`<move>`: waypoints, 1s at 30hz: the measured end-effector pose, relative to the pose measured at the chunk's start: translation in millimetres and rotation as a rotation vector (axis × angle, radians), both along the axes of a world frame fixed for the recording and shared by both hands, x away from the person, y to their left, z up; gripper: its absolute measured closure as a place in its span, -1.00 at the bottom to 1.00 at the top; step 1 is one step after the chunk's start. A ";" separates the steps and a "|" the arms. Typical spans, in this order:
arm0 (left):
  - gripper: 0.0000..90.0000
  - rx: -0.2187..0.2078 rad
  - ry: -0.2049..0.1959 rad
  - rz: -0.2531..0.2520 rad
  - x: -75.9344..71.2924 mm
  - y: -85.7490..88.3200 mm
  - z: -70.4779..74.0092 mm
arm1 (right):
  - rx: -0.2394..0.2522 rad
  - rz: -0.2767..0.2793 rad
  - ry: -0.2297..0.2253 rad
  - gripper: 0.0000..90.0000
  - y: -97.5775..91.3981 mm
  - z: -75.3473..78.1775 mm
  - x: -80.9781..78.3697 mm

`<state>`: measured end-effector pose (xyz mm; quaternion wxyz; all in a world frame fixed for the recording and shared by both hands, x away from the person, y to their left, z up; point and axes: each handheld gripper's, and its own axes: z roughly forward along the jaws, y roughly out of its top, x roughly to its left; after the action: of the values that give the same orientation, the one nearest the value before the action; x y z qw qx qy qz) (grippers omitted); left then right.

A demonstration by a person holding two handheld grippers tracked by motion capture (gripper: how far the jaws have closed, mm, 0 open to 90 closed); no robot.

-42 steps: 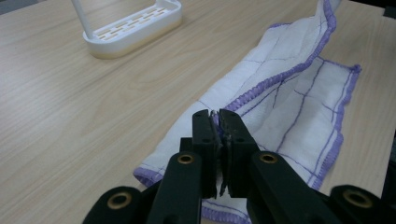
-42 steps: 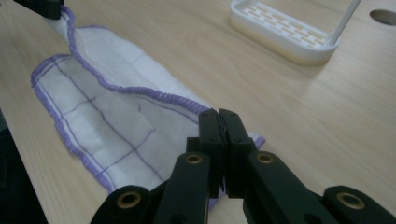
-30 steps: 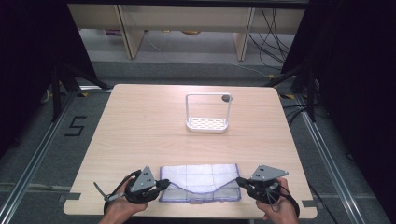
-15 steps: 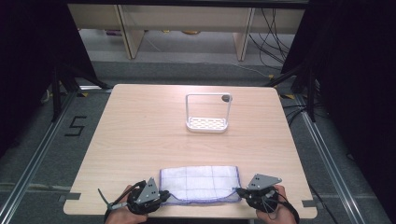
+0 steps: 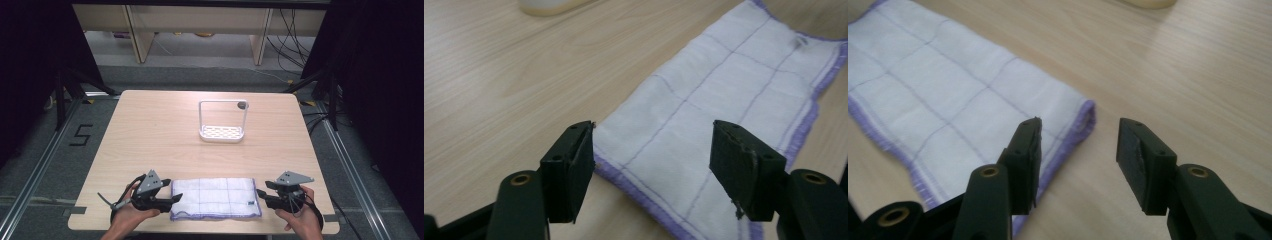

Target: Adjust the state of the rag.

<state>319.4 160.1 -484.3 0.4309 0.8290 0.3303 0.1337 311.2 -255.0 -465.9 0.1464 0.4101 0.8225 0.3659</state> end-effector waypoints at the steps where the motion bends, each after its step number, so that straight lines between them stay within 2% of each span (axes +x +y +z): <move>1: -0.25 0.000 0.000 0.000 0.0 0.0 0.0 | 0.000 0.000 0.000 0.18 0.0 0.0 0.0; 2: -0.26 0.008 0.001 0.020 7.7 2.9 -1.2 | 0.003 -0.016 0.008 0.16 -1.2 -3.8 9.2; 3: -0.26 -0.004 0.011 0.032 10.7 3.6 -2.3 | 0.011 -0.020 0.022 0.15 -0.5 -4.5 10.6; 5: -0.26 -0.001 0.022 0.041 15.7 5.4 -3.1 | 0.006 -0.005 -0.003 0.13 -1.4 -6.8 18.7; 6: -0.28 -0.023 0.026 0.051 17.4 4.3 -4.2 | 0.002 -0.007 -0.001 0.12 -0.4 -6.9 21.2; 8: -0.28 -0.010 0.032 0.039 20.8 7.3 -3.7 | 0.000 -0.005 -0.004 0.12 2.3 -6.8 26.1; 9: -0.29 -0.023 0.030 0.054 21.8 6.7 -4.3 | -0.002 -0.003 0.001 0.11 3.8 -6.0 28.0; 10: -0.29 -0.013 0.032 0.053 23.6 8.1 -4.0 | -0.004 -0.001 -0.007 0.11 5.4 -6.7 30.6; 11: -0.29 -0.013 0.032 0.053 23.6 8.1 -4.0 | 0.008 -0.016 0.007 0.11 8.4 -7.0 31.1; 12: -0.29 -0.026 0.033 0.062 27.1 8.9 -5.2 | -0.005 0.004 -0.006 0.11 8.0 -6.9 34.9; 13: -0.29 -0.036 0.037 0.076 28.1 8.6 -6.3 | -0.001 -0.002 0.003 0.10 9.4 -6.6 35.8; 14: -0.29 -0.021 0.045 0.066 30.1 10.6 -6.5 | -0.004 0.005 -0.008 0.10 9.6 -7.7 37.9; 15: -0.29 -0.045 0.042 0.088 30.7 9.3 -8.6 | -0.006 0.004 -0.008 0.10 9.9 -8.1 38.8; 16: -0.29 -0.037 0.042 0.081 32.6 10.6 -9.8 | -0.007 -0.005 0.011 0.09 10.1 -7.2 38.8; 18: -0.29 -0.027 0.048 0.076 34.0 12.3 -10.5 | -0.005 -0.001 0.007 0.09 9.2 -8.0 39.9; 19: -0.29 -0.043 0.052 0.083 35.8 12.6 -12.5 | -0.003 0.000 0.001 0.10 8.2 -9.6 41.1; 21: -0.29 -0.031 0.063 0.080 40.0 14.7 -13.2 | 0.004 -0.002 0.001 0.09 7.3 -10.5 43.0; 23: -0.29 -0.049 0.075 0.084 44.3 14.6 -14.2 | -0.002 0.003 -0.002 0.09 6.8 -10.9 46.1; 26: -0.33 -0.086 0.092 0.105 50.7 14.3 -15.2 | 0.014 -0.008 0.014 0.07 8.3 -10.1 51.8; 27: -0.33 -0.067 0.089 0.098 52.3 15.8 -14.8 | 0.014 -0.008 0.014 0.07 8.3 -10.1 51.8; 29: -0.33 -0.099 0.092 0.119 55.5 14.3 -16.3 | 0.006 0.004 -0.007 0.07 8.4 -10.8 57.3; 30: -0.33 -0.105 0.101 0.107 57.7 15.1 -16.9 | -0.001 -0.003 -0.006 0.06 8.8 -10.2 58.2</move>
<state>377.1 175.2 -501.2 0.4487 0.7922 0.4021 0.0974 369.4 -246.1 -476.0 0.1496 0.4100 0.8216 0.3667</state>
